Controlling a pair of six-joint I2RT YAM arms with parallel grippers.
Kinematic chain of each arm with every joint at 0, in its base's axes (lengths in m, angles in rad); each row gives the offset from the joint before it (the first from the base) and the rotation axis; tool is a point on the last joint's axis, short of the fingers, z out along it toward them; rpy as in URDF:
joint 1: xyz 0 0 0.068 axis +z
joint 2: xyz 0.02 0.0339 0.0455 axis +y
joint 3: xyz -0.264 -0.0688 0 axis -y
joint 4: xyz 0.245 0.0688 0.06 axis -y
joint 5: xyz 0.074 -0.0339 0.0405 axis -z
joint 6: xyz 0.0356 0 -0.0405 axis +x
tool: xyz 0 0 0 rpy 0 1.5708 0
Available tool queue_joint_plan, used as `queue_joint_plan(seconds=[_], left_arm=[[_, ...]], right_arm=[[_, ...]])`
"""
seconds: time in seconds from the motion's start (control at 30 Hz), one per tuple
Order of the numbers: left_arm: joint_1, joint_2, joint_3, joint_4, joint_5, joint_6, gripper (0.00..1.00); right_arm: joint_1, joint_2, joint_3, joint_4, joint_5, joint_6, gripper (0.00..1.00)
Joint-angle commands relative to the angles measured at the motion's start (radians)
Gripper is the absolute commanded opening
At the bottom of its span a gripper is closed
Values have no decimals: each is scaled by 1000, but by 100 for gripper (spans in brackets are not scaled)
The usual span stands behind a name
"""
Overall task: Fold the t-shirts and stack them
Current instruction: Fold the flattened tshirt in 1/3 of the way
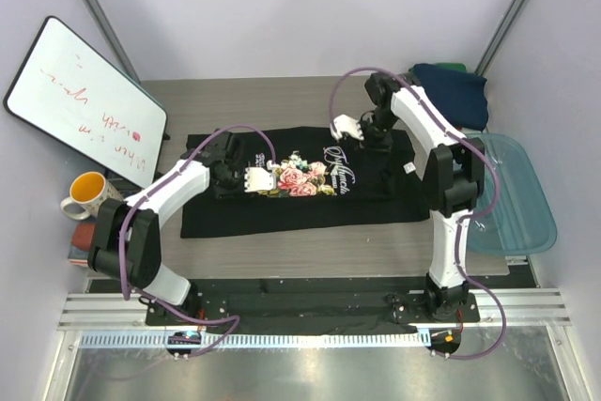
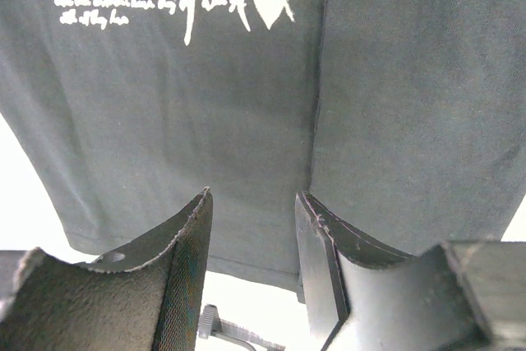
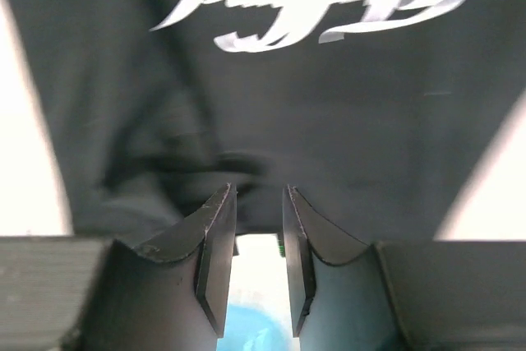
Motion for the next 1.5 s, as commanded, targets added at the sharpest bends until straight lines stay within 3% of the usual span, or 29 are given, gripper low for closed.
queue_joint_plan(seconds=[0.0,0.3,0.6,0.97,1.47], left_arm=[[1,15,48,13,16,14,46],[1,15,45,14,0,8,46],[2,39,63,11,-3,8,45],[1,68,95,3,8,17,45],[1,81,103,2,-1,26,46]], right_arm=[[-3,116,171,-169,-54,46,35],[7,107,55,-167,18,-67,41],[23,83,-68,-167,29,-75,41],[29,72,-37,-166,54,-69,42],[64,40,-148,-167,37,-77,38]])
